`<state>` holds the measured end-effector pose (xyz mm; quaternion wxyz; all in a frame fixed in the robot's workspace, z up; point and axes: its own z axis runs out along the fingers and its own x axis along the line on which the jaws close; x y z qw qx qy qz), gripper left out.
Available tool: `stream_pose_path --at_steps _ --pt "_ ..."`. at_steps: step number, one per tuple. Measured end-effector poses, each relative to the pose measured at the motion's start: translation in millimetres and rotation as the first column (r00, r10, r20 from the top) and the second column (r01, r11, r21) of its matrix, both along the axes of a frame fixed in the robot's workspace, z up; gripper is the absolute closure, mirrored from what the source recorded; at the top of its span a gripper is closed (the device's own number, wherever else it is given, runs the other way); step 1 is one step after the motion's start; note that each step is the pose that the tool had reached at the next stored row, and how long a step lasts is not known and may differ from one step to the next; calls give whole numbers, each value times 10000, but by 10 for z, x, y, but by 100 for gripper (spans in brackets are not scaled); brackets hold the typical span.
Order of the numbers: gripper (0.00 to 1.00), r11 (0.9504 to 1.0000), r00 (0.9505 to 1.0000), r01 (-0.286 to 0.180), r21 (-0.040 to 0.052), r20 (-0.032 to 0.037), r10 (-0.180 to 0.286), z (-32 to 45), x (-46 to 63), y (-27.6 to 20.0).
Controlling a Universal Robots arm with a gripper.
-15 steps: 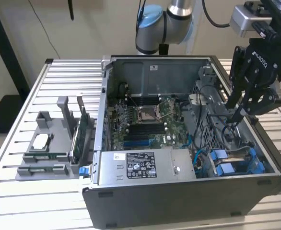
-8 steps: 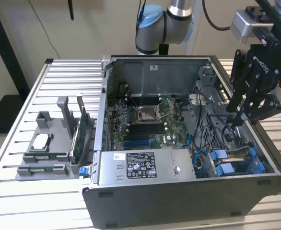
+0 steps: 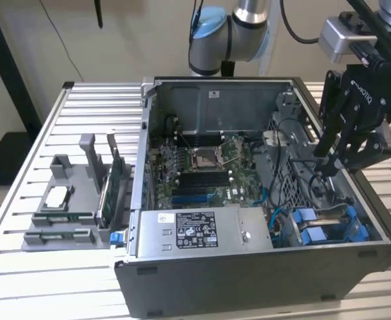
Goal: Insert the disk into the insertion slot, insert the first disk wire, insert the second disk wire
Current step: 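Insert the first disk wire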
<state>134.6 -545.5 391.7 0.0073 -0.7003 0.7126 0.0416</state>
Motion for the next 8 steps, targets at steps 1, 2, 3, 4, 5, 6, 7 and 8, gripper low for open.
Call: stream_pose_path --at_steps 1,2,3,4,5,6,7,8 --pt "60 10000 10000 0 1 0 0 -5 0 -2" --pt "60 10000 10000 0 3 0 0 -11 0 -4" --pt "60 10000 10000 -1 1 0 1 -18 -1 -4" --pt "60 10000 10000 -2 3 0 2 -22 -1 -4" --pt "60 10000 10000 -2 15 0 2 -27 -3 -5" --pt "60 10000 10000 -1 31 1 1 -28 -5 -5" --pt "60 10000 10000 -1 40 2 1 -29 -10 -5" --pt "60 10000 10000 0 48 3 0 -29 -18 -5"
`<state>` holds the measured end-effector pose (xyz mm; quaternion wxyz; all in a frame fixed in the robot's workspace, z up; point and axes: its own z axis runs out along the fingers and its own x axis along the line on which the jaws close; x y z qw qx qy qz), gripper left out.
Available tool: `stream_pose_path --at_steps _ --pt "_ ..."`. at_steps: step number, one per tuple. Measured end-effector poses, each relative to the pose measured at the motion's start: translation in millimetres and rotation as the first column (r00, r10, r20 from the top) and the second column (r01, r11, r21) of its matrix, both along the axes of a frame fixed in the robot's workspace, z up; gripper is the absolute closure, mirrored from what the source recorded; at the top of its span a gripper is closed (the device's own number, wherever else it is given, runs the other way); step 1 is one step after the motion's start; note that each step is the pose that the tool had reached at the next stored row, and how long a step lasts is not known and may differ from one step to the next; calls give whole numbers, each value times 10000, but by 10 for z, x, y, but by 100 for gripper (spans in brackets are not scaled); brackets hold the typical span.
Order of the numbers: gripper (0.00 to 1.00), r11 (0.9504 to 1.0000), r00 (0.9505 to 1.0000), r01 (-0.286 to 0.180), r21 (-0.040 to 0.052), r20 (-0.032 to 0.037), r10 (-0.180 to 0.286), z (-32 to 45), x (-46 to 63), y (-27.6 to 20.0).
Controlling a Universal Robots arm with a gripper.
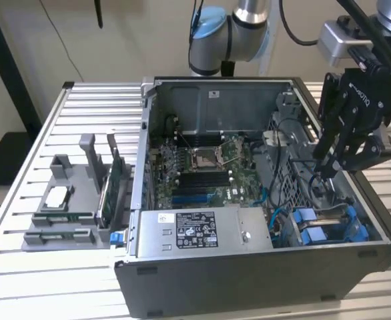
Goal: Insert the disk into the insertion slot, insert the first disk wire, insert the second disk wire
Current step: 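Insert the first disk wire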
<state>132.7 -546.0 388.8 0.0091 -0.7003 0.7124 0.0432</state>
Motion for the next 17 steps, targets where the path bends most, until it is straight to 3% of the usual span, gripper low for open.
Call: stream_pose_path --at_steps 3,5,13,17 --pt "62 10000 10000 6 53 4 -6 -1 -31 0" --pt "75 10000 10000 7 86 10 -8 -2 -39 1" --pt "75 10000 10000 7 85 11 -7 -2 -40 1" --pt "81 10000 10000 7 87 11 -7 -3 -40 2"
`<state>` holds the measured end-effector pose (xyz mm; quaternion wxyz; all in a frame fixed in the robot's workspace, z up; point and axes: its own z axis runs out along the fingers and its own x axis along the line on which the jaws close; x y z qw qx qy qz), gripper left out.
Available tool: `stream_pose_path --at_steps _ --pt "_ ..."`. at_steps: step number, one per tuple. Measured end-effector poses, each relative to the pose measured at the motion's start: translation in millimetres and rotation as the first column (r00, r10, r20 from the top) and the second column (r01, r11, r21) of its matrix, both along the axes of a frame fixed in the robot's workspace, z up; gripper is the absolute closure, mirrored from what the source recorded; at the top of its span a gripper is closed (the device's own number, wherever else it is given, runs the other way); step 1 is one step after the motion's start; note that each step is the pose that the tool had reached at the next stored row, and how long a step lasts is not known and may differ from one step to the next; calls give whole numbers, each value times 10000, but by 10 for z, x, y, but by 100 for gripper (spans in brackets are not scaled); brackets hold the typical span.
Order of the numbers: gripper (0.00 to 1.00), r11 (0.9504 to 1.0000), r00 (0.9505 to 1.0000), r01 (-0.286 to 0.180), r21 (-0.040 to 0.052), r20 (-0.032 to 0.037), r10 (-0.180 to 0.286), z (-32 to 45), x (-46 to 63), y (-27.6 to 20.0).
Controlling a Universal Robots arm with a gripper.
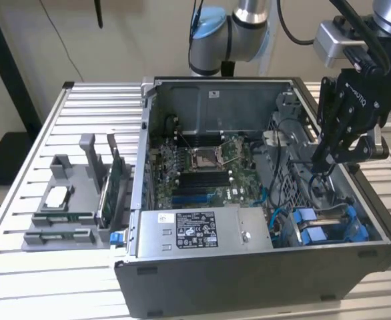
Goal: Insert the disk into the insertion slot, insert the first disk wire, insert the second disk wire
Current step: 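Insert the first disk wire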
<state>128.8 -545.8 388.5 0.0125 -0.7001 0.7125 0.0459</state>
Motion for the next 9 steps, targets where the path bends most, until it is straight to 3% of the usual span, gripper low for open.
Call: stream_pose_path --at_steps 9 --pt "81 10000 10000 0 0 0 0 -4 0 1"
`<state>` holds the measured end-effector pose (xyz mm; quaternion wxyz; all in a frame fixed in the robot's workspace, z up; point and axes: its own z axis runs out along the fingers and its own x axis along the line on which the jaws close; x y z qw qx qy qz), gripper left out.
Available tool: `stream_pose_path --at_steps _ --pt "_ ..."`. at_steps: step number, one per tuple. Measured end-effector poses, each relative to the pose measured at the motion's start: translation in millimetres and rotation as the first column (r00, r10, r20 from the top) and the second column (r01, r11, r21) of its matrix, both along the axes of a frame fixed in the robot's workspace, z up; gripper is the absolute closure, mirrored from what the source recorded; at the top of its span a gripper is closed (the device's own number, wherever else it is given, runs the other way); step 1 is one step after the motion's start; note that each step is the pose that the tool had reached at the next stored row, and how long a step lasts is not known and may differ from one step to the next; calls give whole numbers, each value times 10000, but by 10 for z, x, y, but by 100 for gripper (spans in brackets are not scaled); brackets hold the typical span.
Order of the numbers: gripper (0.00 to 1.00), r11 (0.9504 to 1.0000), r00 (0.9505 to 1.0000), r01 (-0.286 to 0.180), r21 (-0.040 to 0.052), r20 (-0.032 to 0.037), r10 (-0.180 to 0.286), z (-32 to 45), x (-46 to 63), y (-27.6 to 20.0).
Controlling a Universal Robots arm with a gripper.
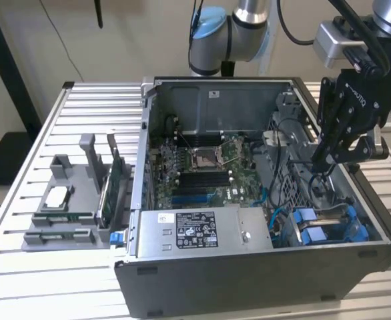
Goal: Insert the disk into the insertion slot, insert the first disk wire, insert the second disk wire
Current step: 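Insert the first disk wire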
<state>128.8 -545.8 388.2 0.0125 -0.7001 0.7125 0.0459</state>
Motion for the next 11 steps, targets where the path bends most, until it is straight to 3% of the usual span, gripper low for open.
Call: stream_pose_path --at_steps 5,11 --pt "81 10000 10000 0 -12 0 0 -6 3 1" --pt "81 9998 10000 0 -173 0 0 -34 30 -12"
